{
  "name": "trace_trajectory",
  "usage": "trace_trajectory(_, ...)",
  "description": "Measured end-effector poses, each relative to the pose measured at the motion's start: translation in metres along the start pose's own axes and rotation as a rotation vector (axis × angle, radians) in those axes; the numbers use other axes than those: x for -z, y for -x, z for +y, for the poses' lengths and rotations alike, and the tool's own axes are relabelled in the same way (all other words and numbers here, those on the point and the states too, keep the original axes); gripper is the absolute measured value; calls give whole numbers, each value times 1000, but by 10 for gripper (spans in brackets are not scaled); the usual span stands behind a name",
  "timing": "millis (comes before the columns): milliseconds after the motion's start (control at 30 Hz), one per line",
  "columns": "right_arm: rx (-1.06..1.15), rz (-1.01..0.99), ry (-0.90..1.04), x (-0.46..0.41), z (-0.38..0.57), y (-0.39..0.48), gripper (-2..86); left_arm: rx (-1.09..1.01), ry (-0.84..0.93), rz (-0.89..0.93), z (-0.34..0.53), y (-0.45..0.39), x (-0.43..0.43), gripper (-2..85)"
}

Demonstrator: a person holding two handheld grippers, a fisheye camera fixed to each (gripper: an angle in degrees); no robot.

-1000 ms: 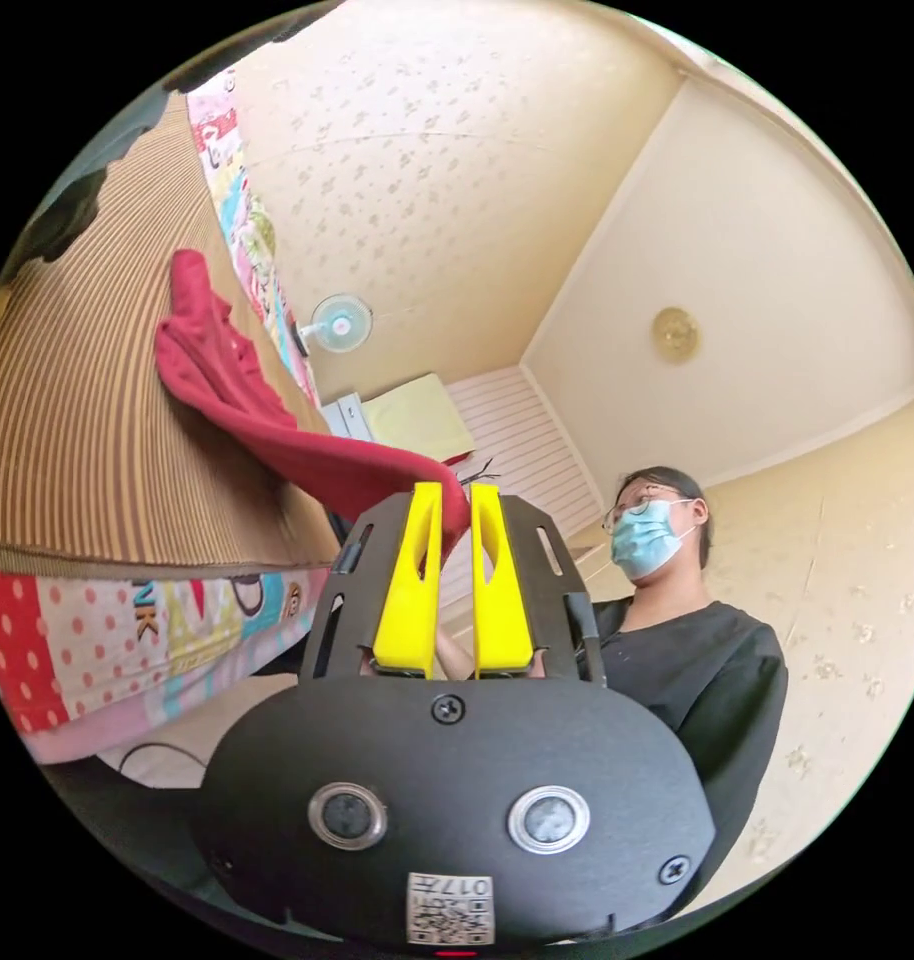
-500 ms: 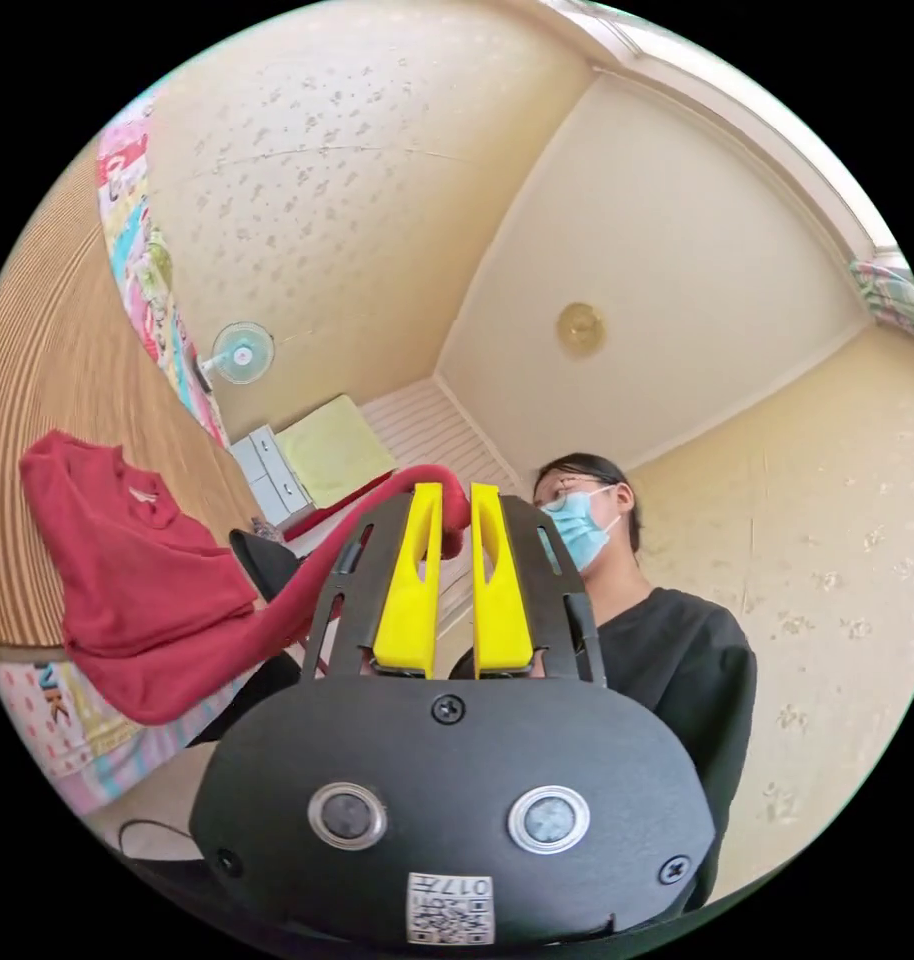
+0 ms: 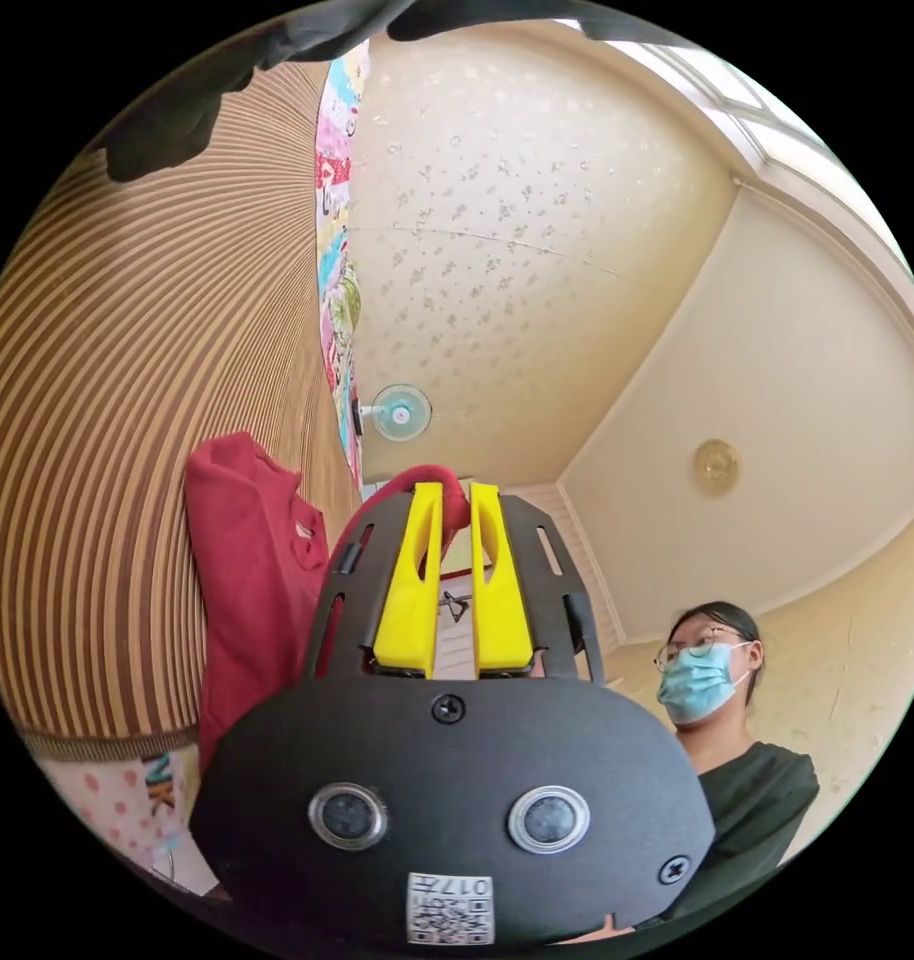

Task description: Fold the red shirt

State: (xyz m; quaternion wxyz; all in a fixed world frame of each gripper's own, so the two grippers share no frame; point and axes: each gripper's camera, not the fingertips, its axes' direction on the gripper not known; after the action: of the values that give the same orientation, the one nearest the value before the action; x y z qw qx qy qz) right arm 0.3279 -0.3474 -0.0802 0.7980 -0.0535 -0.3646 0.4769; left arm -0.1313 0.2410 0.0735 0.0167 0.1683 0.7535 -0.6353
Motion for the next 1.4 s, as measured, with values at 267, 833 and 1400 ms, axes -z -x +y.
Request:
trace_trajectory(267,-33,269,-14,-61,-41,-124,48,-52,-80,-315,-39,61,-76,87)
trace_trajectory(833,552,896,485,-187,139,-149,59,-307,217,-739,43,10,-116,184)
trace_trajectory(1400,741,1270,516,-174,256,-338,3,-124,181,-782,102,95,-75,178)
